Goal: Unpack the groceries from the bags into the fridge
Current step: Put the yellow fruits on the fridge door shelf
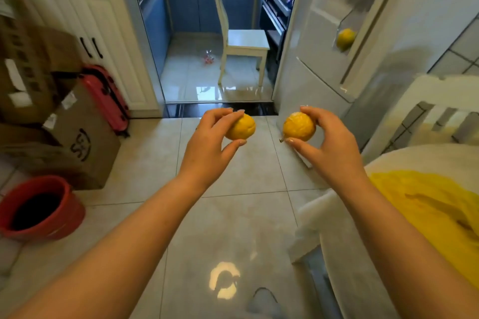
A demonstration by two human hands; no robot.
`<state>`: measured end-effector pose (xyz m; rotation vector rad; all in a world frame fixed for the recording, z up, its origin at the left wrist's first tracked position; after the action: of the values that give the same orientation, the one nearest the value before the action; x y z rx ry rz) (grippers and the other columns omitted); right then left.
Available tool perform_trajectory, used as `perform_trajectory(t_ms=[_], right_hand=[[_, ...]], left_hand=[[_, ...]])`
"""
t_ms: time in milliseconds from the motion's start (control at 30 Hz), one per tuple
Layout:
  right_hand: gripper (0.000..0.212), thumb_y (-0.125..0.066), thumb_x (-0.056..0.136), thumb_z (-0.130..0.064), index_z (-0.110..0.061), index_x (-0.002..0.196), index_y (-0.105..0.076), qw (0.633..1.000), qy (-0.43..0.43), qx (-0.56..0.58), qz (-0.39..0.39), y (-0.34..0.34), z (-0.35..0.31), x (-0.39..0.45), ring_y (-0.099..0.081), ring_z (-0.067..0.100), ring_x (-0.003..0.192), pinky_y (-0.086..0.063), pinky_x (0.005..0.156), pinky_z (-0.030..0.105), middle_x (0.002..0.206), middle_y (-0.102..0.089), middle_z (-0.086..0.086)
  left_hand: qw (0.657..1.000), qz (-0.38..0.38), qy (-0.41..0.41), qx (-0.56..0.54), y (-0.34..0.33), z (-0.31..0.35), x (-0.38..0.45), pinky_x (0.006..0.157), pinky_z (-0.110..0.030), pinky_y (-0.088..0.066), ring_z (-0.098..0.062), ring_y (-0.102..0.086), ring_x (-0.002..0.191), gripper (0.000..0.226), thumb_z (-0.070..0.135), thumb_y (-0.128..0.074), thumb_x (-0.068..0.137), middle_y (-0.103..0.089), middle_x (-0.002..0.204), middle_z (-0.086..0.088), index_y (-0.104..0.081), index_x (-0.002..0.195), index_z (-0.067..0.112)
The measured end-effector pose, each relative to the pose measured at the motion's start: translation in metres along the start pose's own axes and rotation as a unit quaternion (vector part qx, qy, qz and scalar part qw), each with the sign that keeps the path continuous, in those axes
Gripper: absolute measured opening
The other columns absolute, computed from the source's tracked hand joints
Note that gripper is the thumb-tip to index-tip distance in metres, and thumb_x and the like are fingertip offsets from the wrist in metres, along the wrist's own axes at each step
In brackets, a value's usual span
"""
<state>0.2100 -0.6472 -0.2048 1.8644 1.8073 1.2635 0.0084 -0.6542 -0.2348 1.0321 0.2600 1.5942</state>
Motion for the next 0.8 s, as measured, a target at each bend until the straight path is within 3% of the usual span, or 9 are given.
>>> perform_trajectory(t_ms=[233,400,600,800], right_hand=[[0.057,-0.074,0.077,-0.029,-0.020,0.128,-0.049,0.998,0.027,0.036,0.034,-0.030,0.030,0.141,-0.040,-0.002,0.104,-0.028,0.081,-0.006,0.121,-0.049,-0.008],[0.056,-0.073,0.078,-0.029,-0.024,0.128,-0.047,0.996,0.032,0.069,0.048,-0.045,0.063,0.264,-0.042,0.000,0.105,-0.030,0.079,-0.005,0.117,-0.045,-0.014],[0.058,-0.073,0.077,-0.030,-0.025,0.128,-0.048,0.993,0.032,0.092,0.069,-0.051,0.093,0.381,-0.045,0.005,0.111,-0.032,0.085,0.006,0.118,-0.045,-0.013],[0.057,-0.074,0.077,-0.028,-0.037,0.123,-0.042,0.992,0.022,0.076,0.098,-0.051,0.128,0.458,-0.041,-0.001,0.110,-0.031,0.082,-0.002,0.119,-0.043,-0.016]], left_hand=[[0.999,0.042,-0.020,-0.021,-0.013,-0.049,0.134,0.092,-0.019,-0.040,-0.017,-0.046,0.115,0.052,0.020,-0.072,0.081,-0.046,0.127,-0.006,-0.052,0.130,0.018],[0.997,0.067,-0.022,-0.025,-0.025,-0.075,0.255,0.087,0.004,-0.027,-0.003,-0.038,0.112,0.054,0.020,-0.070,0.082,-0.045,0.129,-0.003,-0.050,0.132,0.021],[0.994,0.103,-0.034,-0.027,-0.037,-0.097,0.368,0.087,0.006,-0.025,0.001,-0.035,0.109,0.053,0.022,-0.070,0.083,-0.044,0.131,-0.003,-0.049,0.132,0.022],[0.994,0.081,-0.062,-0.048,-0.087,-0.122,0.465,0.089,-0.001,-0.028,-0.003,-0.036,0.115,0.054,0.024,-0.069,0.083,-0.044,0.132,-0.003,-0.047,0.133,0.024]])
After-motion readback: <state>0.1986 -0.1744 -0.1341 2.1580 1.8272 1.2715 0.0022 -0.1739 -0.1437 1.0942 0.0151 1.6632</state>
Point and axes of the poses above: each hand's wrist, its own x-axis towards the middle knuckle, its own y-axis out of the back of the hand, z = x × y, the point moved 10 cm from there along x, towards the middle knuckle
